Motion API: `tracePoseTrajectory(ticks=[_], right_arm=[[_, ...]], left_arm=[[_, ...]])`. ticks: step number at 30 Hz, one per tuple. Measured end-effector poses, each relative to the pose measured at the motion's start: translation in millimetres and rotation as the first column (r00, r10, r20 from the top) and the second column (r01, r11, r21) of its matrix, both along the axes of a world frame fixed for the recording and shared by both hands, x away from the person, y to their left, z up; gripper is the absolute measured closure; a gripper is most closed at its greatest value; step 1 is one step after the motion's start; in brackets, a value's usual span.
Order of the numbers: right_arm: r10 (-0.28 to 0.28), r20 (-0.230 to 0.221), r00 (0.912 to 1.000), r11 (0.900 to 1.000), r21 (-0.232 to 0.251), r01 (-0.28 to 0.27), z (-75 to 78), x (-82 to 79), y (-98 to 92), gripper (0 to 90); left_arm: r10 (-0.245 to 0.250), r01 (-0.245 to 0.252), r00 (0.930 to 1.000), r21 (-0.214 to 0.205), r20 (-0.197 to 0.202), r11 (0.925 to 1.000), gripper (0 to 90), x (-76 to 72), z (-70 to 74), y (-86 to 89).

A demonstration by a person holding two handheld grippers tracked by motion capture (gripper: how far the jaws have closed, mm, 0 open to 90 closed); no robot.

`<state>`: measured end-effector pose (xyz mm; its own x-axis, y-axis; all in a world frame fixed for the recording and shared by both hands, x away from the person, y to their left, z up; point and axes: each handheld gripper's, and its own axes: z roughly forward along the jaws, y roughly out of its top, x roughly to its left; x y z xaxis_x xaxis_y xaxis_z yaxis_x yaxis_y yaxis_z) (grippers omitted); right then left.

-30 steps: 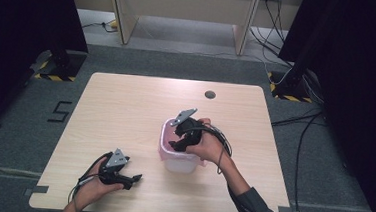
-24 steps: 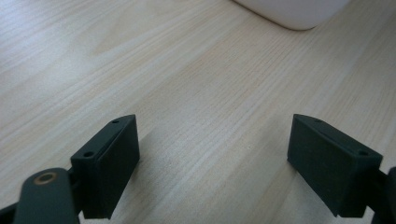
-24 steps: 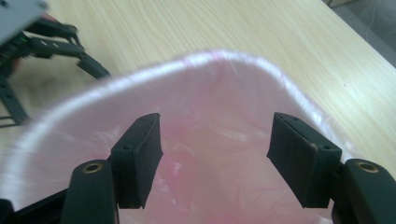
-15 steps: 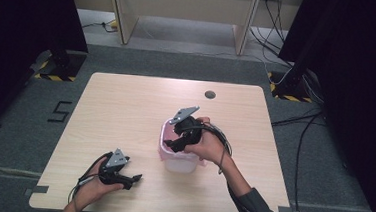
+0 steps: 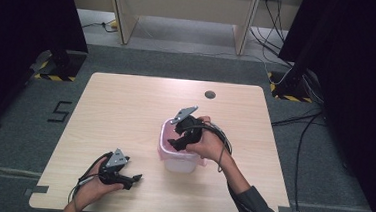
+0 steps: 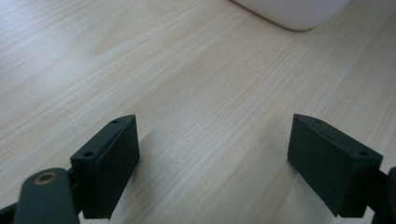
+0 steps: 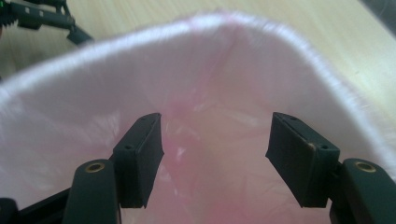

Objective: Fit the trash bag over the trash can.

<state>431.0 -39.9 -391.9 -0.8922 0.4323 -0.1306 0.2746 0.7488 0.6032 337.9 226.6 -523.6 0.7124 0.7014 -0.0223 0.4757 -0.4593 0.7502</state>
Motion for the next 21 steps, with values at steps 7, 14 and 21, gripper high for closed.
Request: tracePoseTrajectory(ticks=[7,14,21], right_arm=[[0.015,0.0,0.9999,0.999,-0.042,-0.015,-4.8,0.1,1.9,35.5],[-0.004,0.0,1.0,0.9998,0.017,0.004,2.2,0.2,-2.0,34.7],[-0.004,0.027,0.9996,0.9922,0.125,0.001,28.3,-8.5,-17.2,33.6]], left_arm=[[0.0,0.0,1.0,0.0,0.0,1.0,15.8,0.0,0.0,0.0],[0.0,0.0,1.0,0.0,0.0,1.0,15.8,0.0,0.0,0.0],[0.0,0.0,1.0,0.0,0.0,1.0,15.8,0.0,0.0,0.0]])
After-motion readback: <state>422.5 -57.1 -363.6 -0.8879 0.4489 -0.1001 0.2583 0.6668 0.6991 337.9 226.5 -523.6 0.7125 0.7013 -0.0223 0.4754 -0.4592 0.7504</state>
